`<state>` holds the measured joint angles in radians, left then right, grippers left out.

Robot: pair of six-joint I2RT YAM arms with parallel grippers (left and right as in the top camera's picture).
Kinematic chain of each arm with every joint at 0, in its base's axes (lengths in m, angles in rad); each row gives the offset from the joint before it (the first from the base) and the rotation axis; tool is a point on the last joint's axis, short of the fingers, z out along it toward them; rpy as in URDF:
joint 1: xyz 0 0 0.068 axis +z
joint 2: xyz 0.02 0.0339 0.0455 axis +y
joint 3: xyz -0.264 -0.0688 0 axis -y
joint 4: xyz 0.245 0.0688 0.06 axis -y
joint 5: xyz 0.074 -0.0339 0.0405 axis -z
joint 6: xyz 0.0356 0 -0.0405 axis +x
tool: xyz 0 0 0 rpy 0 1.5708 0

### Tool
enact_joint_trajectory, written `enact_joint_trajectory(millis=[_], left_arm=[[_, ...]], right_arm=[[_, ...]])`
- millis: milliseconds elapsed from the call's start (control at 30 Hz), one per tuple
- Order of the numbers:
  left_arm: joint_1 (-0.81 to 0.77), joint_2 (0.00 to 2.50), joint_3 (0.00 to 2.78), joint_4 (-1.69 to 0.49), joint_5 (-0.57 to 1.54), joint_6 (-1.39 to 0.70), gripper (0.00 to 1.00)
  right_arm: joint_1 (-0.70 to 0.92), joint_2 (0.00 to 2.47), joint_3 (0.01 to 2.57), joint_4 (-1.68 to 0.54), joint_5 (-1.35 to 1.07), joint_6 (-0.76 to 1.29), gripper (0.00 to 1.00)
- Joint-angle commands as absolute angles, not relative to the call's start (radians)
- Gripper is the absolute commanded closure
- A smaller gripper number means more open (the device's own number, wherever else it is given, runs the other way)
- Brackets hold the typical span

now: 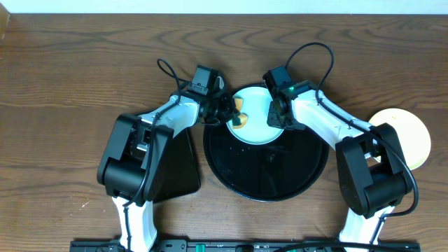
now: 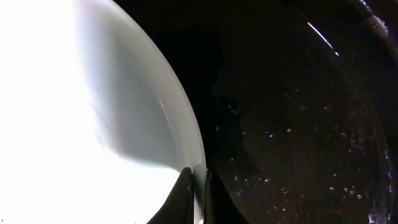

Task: Clean dirty plates on tray and stack at the side
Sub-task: 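Scrub the pale green plate with the left sponge while the right gripper holds it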

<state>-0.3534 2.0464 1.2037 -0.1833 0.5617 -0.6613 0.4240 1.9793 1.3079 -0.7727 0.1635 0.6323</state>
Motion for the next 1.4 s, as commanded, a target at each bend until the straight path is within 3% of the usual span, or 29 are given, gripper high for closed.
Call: enact_joint_trajectory(millis=[0, 367, 967, 1367], left_arm=[[-0.346, 2.135, 1.209, -0.233, 0.358, -0.622, 0.93], [-0.383, 2.071, 1.406, -0.443, 0.162, -0.478, 0.93], [-0.383, 1.923, 1.411, -0.592, 0.006, -0.310, 0.93], [-0.435, 1.919, 1.411, -0.562, 0.344, -0.432, 0.92]], right_arm=[[0.439, 2.014, 1.266, -0.816, 0.152, 0.632, 0.98], [0.439, 2.014, 1.266, -0.820, 0.153, 0.632, 0.98], [0.439, 2.014, 1.266, -0.826, 0.153, 0.642, 0.99], [0.439, 2.014, 1.266, -0.823, 0.153, 0.651, 0.98]])
